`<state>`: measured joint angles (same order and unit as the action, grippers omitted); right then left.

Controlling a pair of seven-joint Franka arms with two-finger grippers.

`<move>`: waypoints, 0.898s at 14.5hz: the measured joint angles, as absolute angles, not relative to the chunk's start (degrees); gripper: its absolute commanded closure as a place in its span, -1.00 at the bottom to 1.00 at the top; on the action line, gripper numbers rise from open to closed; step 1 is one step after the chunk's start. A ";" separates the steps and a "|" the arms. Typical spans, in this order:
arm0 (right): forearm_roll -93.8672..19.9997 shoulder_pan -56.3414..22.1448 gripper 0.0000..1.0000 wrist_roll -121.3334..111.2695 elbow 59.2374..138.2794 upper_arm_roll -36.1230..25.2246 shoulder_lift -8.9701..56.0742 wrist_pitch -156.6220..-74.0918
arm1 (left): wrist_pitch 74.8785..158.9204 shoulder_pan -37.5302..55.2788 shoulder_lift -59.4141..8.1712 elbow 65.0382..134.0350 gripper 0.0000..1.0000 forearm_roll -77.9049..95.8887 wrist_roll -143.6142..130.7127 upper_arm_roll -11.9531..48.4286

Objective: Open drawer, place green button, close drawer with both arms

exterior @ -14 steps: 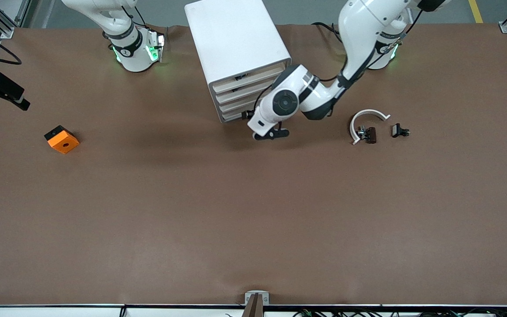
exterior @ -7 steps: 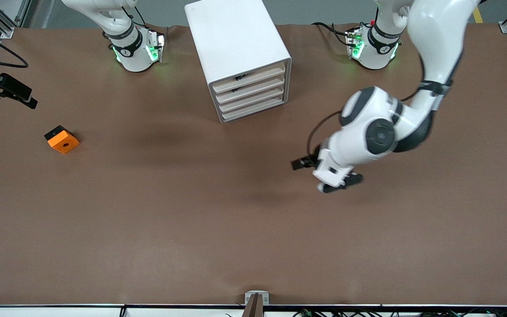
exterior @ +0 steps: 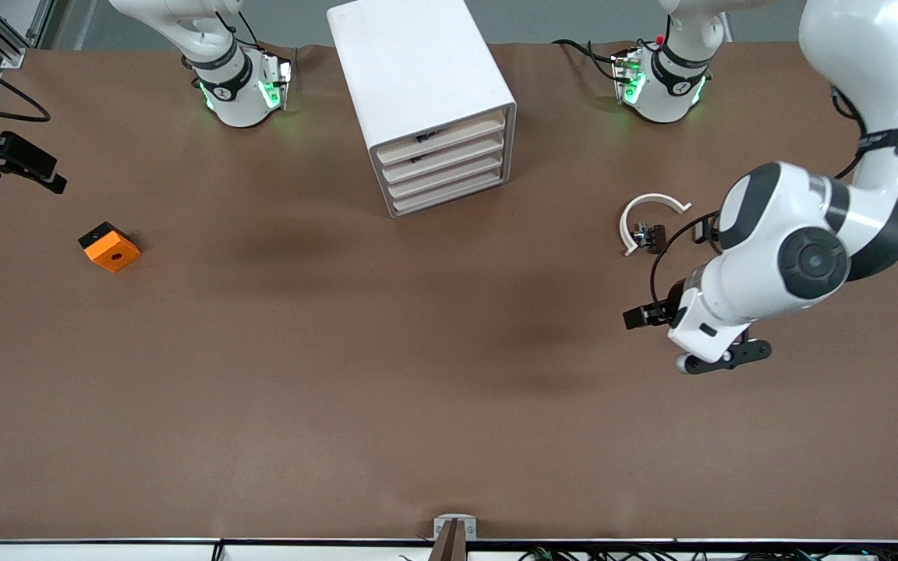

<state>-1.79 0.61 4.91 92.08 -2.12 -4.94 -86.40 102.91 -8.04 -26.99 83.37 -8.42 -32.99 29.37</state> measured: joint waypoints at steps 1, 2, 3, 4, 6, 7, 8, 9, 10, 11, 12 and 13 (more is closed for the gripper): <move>-1.79 0.61 -1.00 4.91 92.04 -2.12 -4.94 -86.47 | 101.00 -7.99 -25.63 82.75 -1.00 -8.46 -32.99 29.55; -1.79 0.61 -1.00 4.91 91.98 -2.12 -4.94 -86.53 | 98.86 -7.93 -24.30 82.23 -1.00 -8.47 -32.99 29.62; -1.79 0.61 -1.00 4.91 91.90 -2.12 -4.94 -86.57 | 96.89 -7.89 -23.19 81.43 -1.00 -8.49 -32.99 29.62; -1.78 0.62 -1.00 4.91 91.82 -2.12 -4.94 -86.58 | 95.15 -7.90 -22.44 80.52 -1.00 -8.52 -32.99 29.59; -1.78 0.62 -1.00 4.91 91.67 -2.12 -4.94 -86.61 | 93.12 -8.06 -21.91 79.16 -1.00 -8.75 -32.61 29.52; -1.78 0.61 -1.00 4.91 91.61 -2.11 -4.94 -86.64 | 92.67 -8.43 -21.92 78.89 -1.00 -8.83 -32.44 29.48; -1.78 0.61 -1.00 4.91 91.49 -2.10 -4.94 -86.68 | 92.36 -9.14 -21.93 78.67 -1.00 -8.85 -31.99 29.48; -1.78 0.61 -1.00 4.91 91.28 -2.10 -4.94 -86.69 | 92.10 -10.15 -21.91 78.18 -1.00 -8.85 -30.73 29.47; -1.78 0.62 -1.00 4.91 91.07 -2.10 -4.94 -86.69 | 91.77 -11.31 -21.80 77.50 -1.00 -8.85 -28.79 29.47; -1.78 0.61 -1.00 4.91 90.94 -2.10 -4.94 -86.69 | 91.29 -12.36 -21.50 76.84 -1.00 -8.85 -26.67 29.48; -1.78 0.62 -1.00 4.91 90.83 -2.10 -4.94 -86.69 | 90.72 -13.31 -21.02 76.44 -1.00 -8.85 -24.85 29.49; -1.78 0.62 -1.00 4.91 90.75 -2.11 -4.94 -86.69 | 90.32 -14.02 -20.38 76.27 -1.00 -8.85 -23.69 29.49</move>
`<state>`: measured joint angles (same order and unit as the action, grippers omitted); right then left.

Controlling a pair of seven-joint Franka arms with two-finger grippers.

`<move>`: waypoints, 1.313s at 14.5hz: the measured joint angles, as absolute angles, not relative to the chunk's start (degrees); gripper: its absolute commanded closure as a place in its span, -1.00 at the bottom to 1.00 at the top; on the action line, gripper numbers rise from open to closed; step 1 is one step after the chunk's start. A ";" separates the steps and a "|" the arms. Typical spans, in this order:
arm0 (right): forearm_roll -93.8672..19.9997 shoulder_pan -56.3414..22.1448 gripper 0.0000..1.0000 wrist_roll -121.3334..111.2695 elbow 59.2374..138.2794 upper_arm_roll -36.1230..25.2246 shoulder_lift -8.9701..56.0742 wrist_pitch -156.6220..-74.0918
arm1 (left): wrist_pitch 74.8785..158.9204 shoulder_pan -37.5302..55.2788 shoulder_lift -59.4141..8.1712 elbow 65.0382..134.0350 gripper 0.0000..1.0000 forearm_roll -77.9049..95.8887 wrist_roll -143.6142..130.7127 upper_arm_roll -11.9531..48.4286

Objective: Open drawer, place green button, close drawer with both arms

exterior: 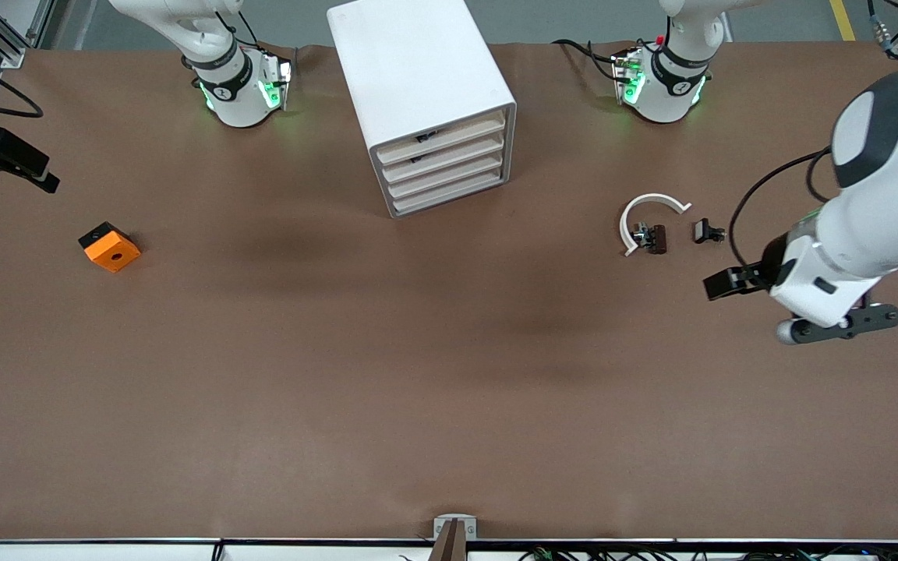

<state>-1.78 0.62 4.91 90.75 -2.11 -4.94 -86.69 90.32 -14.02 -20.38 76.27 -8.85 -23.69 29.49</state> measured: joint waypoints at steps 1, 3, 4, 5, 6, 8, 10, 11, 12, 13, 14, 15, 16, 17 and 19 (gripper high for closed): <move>-1.78 0.62 -1.00 4.91 90.69 -2.10 -4.94 -86.69 | 89.95 -14.43 -19.62 76.19 -1.00 -8.85 -23.14 29.49; -1.78 0.62 -1.00 4.91 90.65 -2.10 -4.94 -86.86 | 88.72 -14.50 -18.32 76.19 -1.00 -8.85 -22.63 29.53; -1.78 0.62 -1.00 4.92 90.65 -2.10 -4.94 -87.18 | 88.26 -14.49 -17.97 76.19 -1.00 -8.85 -22.59 29.54; -1.78 0.62 -1.00 4.92 90.64 -2.10 -4.94 -87.39 | 88.11 -14.50 -17.79 76.19 -1.00 -8.85 -22.54 29.51; -1.78 0.62 -1.00 4.92 90.64 -2.10 -4.94 -87.49 | 88.11 -14.51 -17.66 76.20 -1.00 -8.85 -22.48 29.45; -1.78 0.62 -1.00 4.92 90.63 -2.08 -4.94 -87.56 | 88.11 -14.37 -17.14 76.19 -1.00 -8.85 -21.97 28.49; -1.78 0.61 -1.00 4.92 90.63 -2.08 -4.94 -87.64 | 88.10 -14.18 -15.92 76.18 -1.00 -8.85 -20.61 26.65; -1.78 0.61 -1.00 4.92 90.62 -2.08 -4.94 -87.67 | 88.00 -13.63 -15.02 76.18 -1.00 -8.75 -19.96 25.40; -1.78 0.62 -1.00 4.92 90.60 -2.08 -4.94 -87.67 | 87.63 -12.62 -14.03 76.18 -1.00 -8.26 -19.49 23.78; -1.78 0.62 -1.00 4.92 90.58 -2.08 -4.94 -87.68 | 87.04 -11.25 -12.99 76.19 -1.00 -7.15 -19.27 21.81; -1.78 0.62 -1.00 4.93 90.58 -2.09 -4.94 -87.68 | 86.46 -9.78 -12.01 76.26 -1.00 -6.06 -19.01 19.66; -1.78 0.62 -1.00 4.93 90.57 -2.10 -4.94 -87.68 | 86.10 -8.48 -11.17 76.44 -1.00 -5.26 -18.08 17.60; -1.78 0.62 -1.00 4.93 90.56 -2.12 -4.94 -87.68 | 85.82 -7.27 -10.43 76.83 -1.00 -4.79 -16.58 15.64; -1.78 0.62 -1.00 4.93 90.56 -2.12 -4.94 -87.69 | 85.61 -6.09 -9.77 77.39 -1.00 -4.60 -15.16 13.82; -1.78 0.63 -1.00 4.93 90.55 -2.13 -4.94 -87.69 | 85.55 -4.70 -8.53 78.70 -1.00 -4.12 -13.75 11.48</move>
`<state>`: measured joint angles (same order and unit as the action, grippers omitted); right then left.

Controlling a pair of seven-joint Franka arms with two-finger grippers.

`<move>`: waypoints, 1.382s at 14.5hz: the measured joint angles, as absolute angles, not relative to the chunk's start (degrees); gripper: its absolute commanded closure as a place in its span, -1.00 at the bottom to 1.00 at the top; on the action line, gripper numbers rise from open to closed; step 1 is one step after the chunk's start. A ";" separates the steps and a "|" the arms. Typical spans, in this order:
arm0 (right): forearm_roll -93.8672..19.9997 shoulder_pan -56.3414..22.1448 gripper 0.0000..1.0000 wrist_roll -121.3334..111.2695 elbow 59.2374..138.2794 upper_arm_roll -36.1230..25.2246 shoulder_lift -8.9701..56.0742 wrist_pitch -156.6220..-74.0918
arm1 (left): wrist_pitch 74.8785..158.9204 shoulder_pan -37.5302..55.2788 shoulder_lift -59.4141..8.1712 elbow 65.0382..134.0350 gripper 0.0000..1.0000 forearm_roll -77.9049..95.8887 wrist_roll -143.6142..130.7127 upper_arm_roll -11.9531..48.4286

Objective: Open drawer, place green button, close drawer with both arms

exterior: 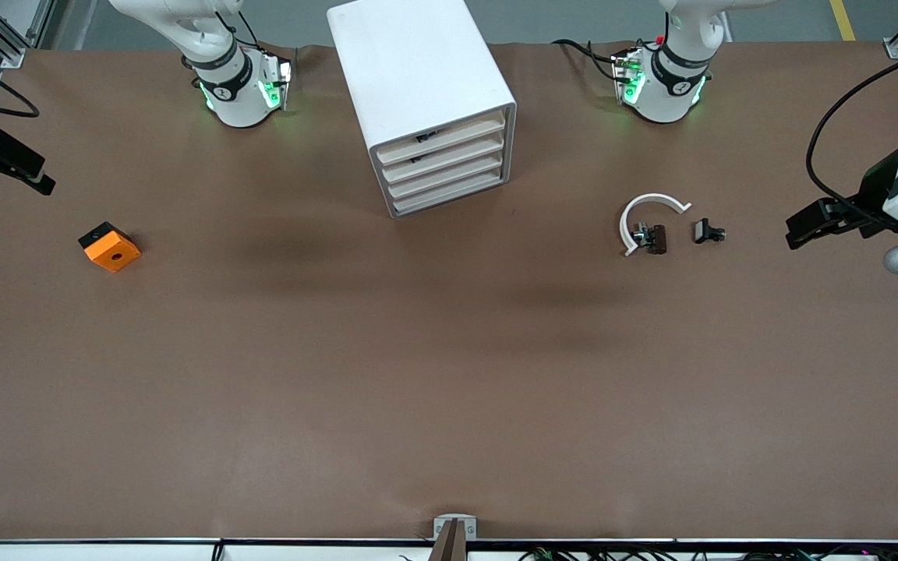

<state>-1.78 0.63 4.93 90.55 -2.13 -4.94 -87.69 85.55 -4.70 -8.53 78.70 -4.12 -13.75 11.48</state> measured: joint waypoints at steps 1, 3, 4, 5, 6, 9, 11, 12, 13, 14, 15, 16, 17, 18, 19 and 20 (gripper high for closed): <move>-1.78 0.63 -1.00 4.93 90.55 -2.13 -4.94 -87.69 | 85.55 -4.35 -7.92 79.34 -1.00 -3.95 -13.41 10.78; -1.77 0.66 -1.00 4.94 90.54 -2.16 -4.94 -87.69 | 85.56 -3.83 -6.46 80.92 -1.00 -3.78 -12.73 9.96; -1.75 0.68 -1.00 4.94 90.54 -2.18 -4.94 -87.69 | 85.64 -3.52 -5.62 81.83 -1.00 -3.76 -12.38 9.65; -1.75 0.68 -1.00 4.94 90.53 -2.19 -4.94 -87.69 | 85.88 -3.25 -4.67 82.85 -1.00 -3.76 -12.32 9.43; -1.75 0.68 -1.00 4.94 90.53 -2.19 -4.94 -87.69 | 86.35 -3.05 -3.73 84.00 -1.00 -3.76 -12.30 9.34; -1.75 0.69 -1.00 4.94 90.49 -2.20 -4.94 -87.67 | 88.37 -2.77 -0.98 87.92 -1.00 -3.75 -12.05 9.32; -1.73 0.69 -1.00 4.95 90.18 -2.20 -4.94 -87.67 | 89.21 -2.77 -0.09 89.33 -1.00 -3.75 -10.67 9.17; -1.73 0.69 -1.00 4.96 89.87 -2.20 -4.95 -87.66 | 89.76 -2.77 -0.02 89.62 -1.00 -3.75 -10.49 9.06; -1.73 0.69 -1.00 4.97 89.62 -2.20 -4.95 -87.62 | 90.40 -2.77 -0.02 89.83 -1.00 -3.75 -10.49 8.96; -1.73 0.69 -1.00 4.98 89.51 -2.20 -4.95 -87.59 | 90.84 -2.77 -0.02 89.98 -1.00 -3.75 -10.49 8.90; -1.73 0.69 -1.00 4.98 89.51 -2.20 -4.95 -87.59 | 91.01 -2.77 0.02 89.99 -1.00 -3.75 -10.49 8.87; -1.73 0.69 -1.00 4.98 89.51 -2.20 -4.94 -87.59 | 91.05 -2.77 0.19 89.99 -1.00 -3.75 -10.40 8.87; -1.73 0.69 -1.00 4.98 89.50 -2.19 -4.94 -87.59 | 91.05 -2.76 0.53 89.99 -1.00 -3.75 -10.17 8.86; -1.73 0.69 -1.00 4.98 89.50 -2.19 -4.94 -87.59 | 91.04 -2.73 0.96 90.02 -1.00 -3.75 -10.01 8.86; -1.73 0.69 -1.00 4.98 89.50 -2.19 -4.94 -87.59 | 90.79 -2.67 1.49 90.17 -1.00 -3.71 -9.90 8.86; -1.73 0.69 -1.00 4.98 89.50 -2.18 -4.94 -87.59 | 90.21 -2.58 2.19 90.62 -1.00 -3.20 -9.85 8.86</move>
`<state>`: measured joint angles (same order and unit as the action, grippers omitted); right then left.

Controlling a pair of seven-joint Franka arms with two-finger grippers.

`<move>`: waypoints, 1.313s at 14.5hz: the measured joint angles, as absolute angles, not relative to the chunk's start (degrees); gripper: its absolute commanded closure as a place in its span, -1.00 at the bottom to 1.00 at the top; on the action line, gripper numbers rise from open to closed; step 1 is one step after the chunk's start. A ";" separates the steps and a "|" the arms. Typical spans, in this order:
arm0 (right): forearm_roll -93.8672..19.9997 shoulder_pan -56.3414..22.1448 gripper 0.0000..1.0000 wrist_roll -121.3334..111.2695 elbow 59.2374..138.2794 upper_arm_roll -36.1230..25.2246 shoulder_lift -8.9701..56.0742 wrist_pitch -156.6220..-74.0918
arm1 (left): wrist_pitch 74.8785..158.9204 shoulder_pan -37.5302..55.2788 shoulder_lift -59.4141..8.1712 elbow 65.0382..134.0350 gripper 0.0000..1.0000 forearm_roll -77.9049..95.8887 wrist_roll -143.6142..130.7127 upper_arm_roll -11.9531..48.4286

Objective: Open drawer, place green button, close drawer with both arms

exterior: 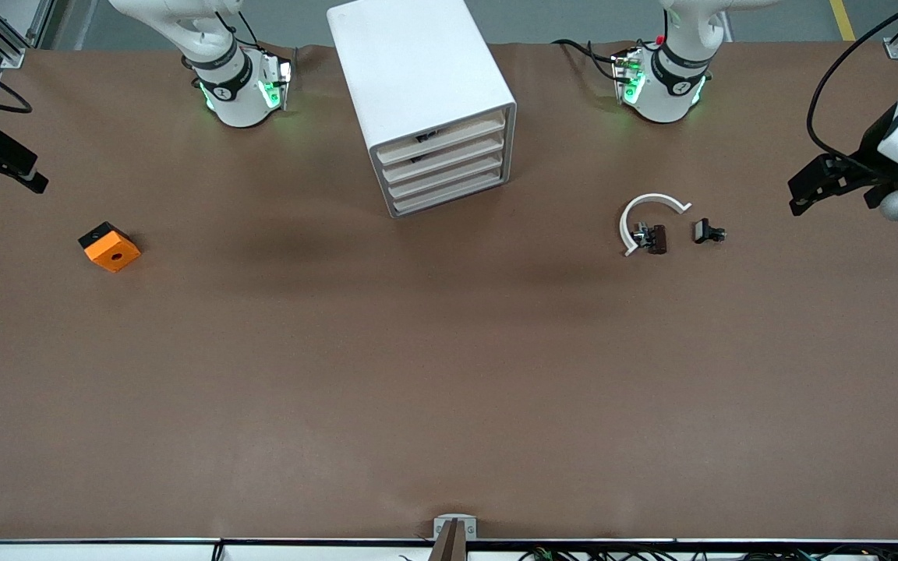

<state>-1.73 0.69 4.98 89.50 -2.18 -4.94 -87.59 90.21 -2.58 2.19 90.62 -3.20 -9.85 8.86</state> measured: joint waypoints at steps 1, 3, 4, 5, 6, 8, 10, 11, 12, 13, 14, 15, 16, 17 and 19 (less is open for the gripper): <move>-1.73 0.69 -1.00 4.98 89.50 -2.16 -4.94 -87.60 | 89.70 -2.51 3.12 91.44 -1.00 -2.21 -9.85 8.86; -1.73 0.69 -1.00 4.98 89.50 -2.13 -4.94 -87.60 | 89.32 -2.40 5.48 93.97 -1.00 -0.28 -9.85 8.86; -1.73 0.69 -1.00 4.98 89.50 -2.11 -4.94 -87.59 | 89.16 -2.39 6.55 95.12 -1.00 0.16 -9.85 8.86; -1.73 0.68 -1.00 4.98 89.50 -2.07 -4.94 -87.59 | 88.99 -2.39 7.46 96.08 -1.00 0.28 -9.82 8.86; -1.73 0.68 -1.00 4.98 89.50 -2.02 -4.93 -87.58 | 88.68 -2.39 8.06 96.74 -1.00 0.31 -9.65 8.86; -1.73 0.68 -1.00 4.98 89.50 -1.95 -4.91 -87.56 | 87.98 -2.39 8.63 97.41 -1.00 0.32 -8.79 8.79; -1.73 0.68 -1.00 4.98 89.50 -1.95 -4.91 -87.56 | 87.61 -2.39 8.75 97.62 -1.00 0.32 -8.54 8.69; -1.73 0.68 -1.00 4.98 89.50 -1.95 -4.90 -87.56 | 87.58 -2.39 8.75 97.63 -1.00 0.32 -8.53 8.66; -1.73 0.68 -1.00 4.98 89.50 -1.96 -4.90 -87.56 | 87.57 -2.39 8.75 97.63 -1.00 0.32 -8.53 8.64; -1.73 0.68 -1.00 4.98 89.50 -1.99 -4.89 -87.56 | 87.57 -2.39 8.75 97.63 -1.00 0.32 -8.52 8.63; -1.73 0.68 -1.00 4.98 89.50 -2.02 -4.89 -87.56 | 87.57 -2.39 8.75 97.63 -1.00 0.32 -8.52 8.63; -1.73 0.68 -1.00 4.98 89.50 -2.05 -4.89 -87.56 | 87.57 -2.39 8.75 97.63 -1.00 0.32 -8.52 8.63; -1.73 0.68 -1.00 4.98 89.50 -2.07 -4.89 -87.57 | 87.57 -2.39 8.75 97.63 -1.00 0.32 -8.52 8.62; -1.73 0.68 -1.00 4.98 89.50 -2.07 -4.89 -87.57 | 87.57 -2.39 8.75 97.63 -1.00 0.32 -8.52 8.61; -1.73 0.68 -1.00 4.98 89.50 -2.07 -4.89 -87.57 | 87.65 -2.39 8.75 97.60 -1.00 0.32 -8.52 8.56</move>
<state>-1.73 0.68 4.98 89.50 -2.07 -4.89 -87.57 87.65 -2.39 8.75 97.60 0.32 -8.52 8.56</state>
